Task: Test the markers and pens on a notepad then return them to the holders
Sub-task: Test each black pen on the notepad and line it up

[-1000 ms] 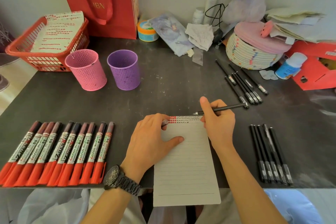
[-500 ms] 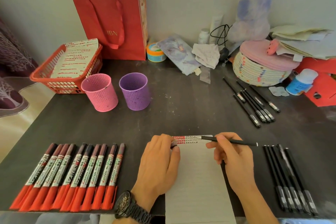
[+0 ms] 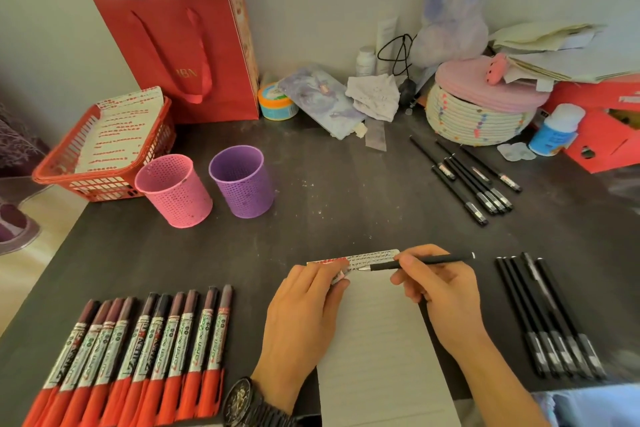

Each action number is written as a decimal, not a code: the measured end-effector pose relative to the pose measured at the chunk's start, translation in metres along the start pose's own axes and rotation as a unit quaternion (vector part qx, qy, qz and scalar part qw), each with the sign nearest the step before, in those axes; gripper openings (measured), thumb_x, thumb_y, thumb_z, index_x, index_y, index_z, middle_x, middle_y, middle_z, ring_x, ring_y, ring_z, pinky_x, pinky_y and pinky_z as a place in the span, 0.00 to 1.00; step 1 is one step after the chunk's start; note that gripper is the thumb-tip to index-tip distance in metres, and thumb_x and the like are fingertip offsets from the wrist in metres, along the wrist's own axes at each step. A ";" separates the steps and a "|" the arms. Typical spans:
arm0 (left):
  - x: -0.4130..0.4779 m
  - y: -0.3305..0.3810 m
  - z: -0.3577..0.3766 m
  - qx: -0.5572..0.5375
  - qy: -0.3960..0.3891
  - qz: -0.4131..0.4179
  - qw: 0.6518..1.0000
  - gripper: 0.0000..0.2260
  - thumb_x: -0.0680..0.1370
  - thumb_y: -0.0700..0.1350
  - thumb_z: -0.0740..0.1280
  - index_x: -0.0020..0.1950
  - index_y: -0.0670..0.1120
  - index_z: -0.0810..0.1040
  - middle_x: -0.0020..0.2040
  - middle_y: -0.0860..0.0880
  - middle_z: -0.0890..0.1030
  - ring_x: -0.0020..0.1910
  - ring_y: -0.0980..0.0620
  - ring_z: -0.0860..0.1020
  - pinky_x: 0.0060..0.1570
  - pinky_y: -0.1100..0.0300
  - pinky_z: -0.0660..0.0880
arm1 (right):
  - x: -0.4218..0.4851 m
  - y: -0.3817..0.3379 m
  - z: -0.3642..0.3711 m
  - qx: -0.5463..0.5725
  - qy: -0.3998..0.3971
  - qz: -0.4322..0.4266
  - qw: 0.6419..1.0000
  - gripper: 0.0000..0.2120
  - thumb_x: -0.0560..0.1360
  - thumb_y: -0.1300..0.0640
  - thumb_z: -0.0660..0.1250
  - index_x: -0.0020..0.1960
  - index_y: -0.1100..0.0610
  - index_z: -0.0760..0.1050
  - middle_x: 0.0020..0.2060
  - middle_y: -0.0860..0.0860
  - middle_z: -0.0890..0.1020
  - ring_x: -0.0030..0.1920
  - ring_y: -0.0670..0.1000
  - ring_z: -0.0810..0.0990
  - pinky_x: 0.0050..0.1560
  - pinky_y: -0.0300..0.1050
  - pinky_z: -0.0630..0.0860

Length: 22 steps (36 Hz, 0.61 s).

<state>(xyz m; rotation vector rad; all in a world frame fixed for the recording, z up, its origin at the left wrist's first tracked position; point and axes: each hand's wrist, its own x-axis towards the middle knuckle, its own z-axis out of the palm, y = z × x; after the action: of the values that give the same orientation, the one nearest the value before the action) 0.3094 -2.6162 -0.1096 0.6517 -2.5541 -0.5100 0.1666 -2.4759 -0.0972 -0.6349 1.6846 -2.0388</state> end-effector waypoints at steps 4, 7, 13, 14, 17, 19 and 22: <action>-0.001 -0.001 0.000 0.001 0.001 0.006 1.000 0.14 0.81 0.53 0.61 0.62 0.53 0.79 0.54 0.59 0.81 0.49 0.60 0.74 0.46 0.67 0.72 | -0.001 -0.001 0.001 -0.001 0.006 0.002 1.000 0.09 0.71 0.52 0.70 0.44 0.57 0.84 0.34 0.59 0.84 0.27 0.48 0.77 0.28 0.36 0.73; -0.001 -0.001 0.000 0.006 -0.008 0.011 1.000 0.14 0.80 0.53 0.61 0.62 0.53 0.80 0.54 0.59 0.81 0.49 0.59 0.75 0.46 0.66 0.72 | -0.001 -0.002 0.001 -0.015 0.008 0.003 1.000 0.10 0.71 0.52 0.69 0.44 0.59 0.83 0.34 0.58 0.85 0.27 0.48 0.77 0.28 0.36 0.73; -0.001 0.000 0.000 0.013 -0.005 0.031 0.999 0.15 0.81 0.54 0.59 0.62 0.52 0.80 0.55 0.57 0.82 0.49 0.57 0.77 0.45 0.63 0.76 | -0.002 0.000 0.002 -0.089 -0.014 0.004 0.996 0.04 0.76 0.58 0.69 0.46 0.57 0.83 0.34 0.55 0.86 0.29 0.47 0.79 0.30 0.35 0.75; -0.002 0.000 0.000 0.014 0.002 0.039 0.999 0.14 0.82 0.53 0.60 0.62 0.52 0.81 0.55 0.57 0.82 0.49 0.56 0.77 0.44 0.62 0.77 | -0.003 0.000 0.003 -0.100 -0.017 0.003 0.995 0.05 0.75 0.56 0.69 0.46 0.57 0.83 0.34 0.54 0.86 0.29 0.47 0.79 0.30 0.35 0.75; -0.001 0.000 0.001 0.019 0.022 0.058 0.998 0.14 0.82 0.53 0.61 0.62 0.51 0.81 0.56 0.56 0.82 0.50 0.55 0.78 0.44 0.59 0.78 | -0.003 -0.001 0.006 -0.122 -0.021 0.006 0.992 0.06 0.74 0.54 0.70 0.46 0.55 0.83 0.34 0.51 0.86 0.30 0.46 0.81 0.31 0.32 0.75; -0.002 0.000 0.001 0.013 0.028 0.060 0.998 0.14 0.80 0.52 0.61 0.62 0.52 0.81 0.56 0.57 0.82 0.50 0.56 0.77 0.45 0.60 0.77 | -0.003 -0.002 0.008 -0.135 -0.021 0.006 0.991 0.08 0.73 0.49 0.69 0.46 0.53 0.83 0.34 0.49 0.86 0.30 0.45 0.81 0.32 0.31 0.75; -0.003 -0.001 -0.001 0.002 0.029 0.050 0.998 0.14 0.80 0.54 0.61 0.61 0.53 0.80 0.55 0.58 0.82 0.51 0.59 0.75 0.47 0.64 0.75 | -0.003 -0.003 0.008 -0.145 -0.019 0.007 0.989 0.10 0.71 0.46 0.69 0.45 0.52 0.83 0.33 0.48 0.86 0.31 0.44 0.82 0.32 0.31 0.75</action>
<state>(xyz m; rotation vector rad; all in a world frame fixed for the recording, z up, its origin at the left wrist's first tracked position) 0.3124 -2.6159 -0.1104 0.5290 -2.5195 -0.4447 0.1734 -2.4798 -0.0934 -0.7465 1.9752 -1.7739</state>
